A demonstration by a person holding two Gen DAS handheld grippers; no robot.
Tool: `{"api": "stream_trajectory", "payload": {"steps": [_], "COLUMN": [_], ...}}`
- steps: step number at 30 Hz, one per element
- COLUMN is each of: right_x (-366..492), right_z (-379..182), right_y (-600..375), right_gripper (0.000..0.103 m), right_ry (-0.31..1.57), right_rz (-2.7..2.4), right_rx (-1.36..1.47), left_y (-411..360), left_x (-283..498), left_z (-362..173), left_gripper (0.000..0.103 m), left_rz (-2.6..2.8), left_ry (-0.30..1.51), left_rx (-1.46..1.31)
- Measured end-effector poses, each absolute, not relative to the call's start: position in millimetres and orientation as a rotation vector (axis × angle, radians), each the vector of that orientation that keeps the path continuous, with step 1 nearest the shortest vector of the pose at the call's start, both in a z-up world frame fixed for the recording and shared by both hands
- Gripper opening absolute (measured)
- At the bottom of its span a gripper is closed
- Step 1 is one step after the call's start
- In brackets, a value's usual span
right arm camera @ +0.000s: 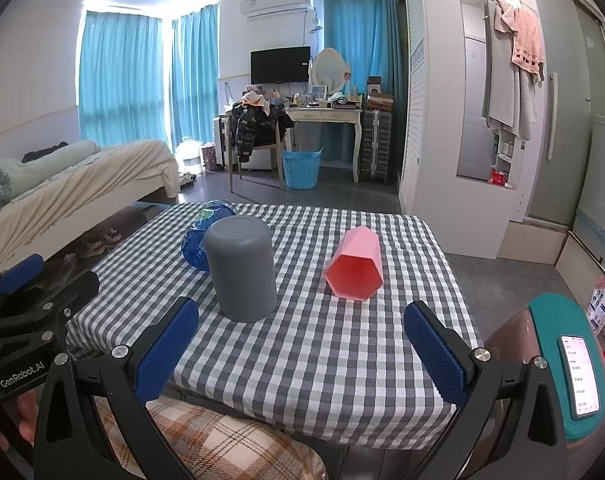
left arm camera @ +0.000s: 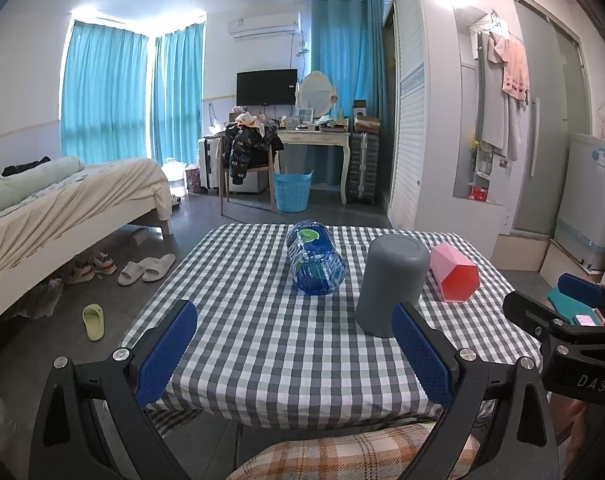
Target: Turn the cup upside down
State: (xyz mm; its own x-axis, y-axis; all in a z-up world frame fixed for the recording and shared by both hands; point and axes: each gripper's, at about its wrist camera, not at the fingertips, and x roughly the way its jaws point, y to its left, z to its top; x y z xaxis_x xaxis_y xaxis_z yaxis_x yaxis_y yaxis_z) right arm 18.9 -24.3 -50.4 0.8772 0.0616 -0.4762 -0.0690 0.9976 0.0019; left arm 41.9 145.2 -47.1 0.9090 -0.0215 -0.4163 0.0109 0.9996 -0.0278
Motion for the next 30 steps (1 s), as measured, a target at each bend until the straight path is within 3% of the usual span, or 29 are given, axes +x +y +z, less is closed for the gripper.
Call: {"api": "stream_trajectory", "payload": {"steps": [30], "right_x": [18.6], "right_z": [-55.1], "right_y": [-21.8], "right_gripper": [0.103], "right_ry": [0.508], "right_rz": [0.071], "right_rx": [-0.015], "left_y": [146.6], "left_x": [41.8], "left_z": [-46.3], "left_gripper": [0.101], "left_rz": [-0.014], "left_ry": [0.427], "left_rx": [-0.027]}}
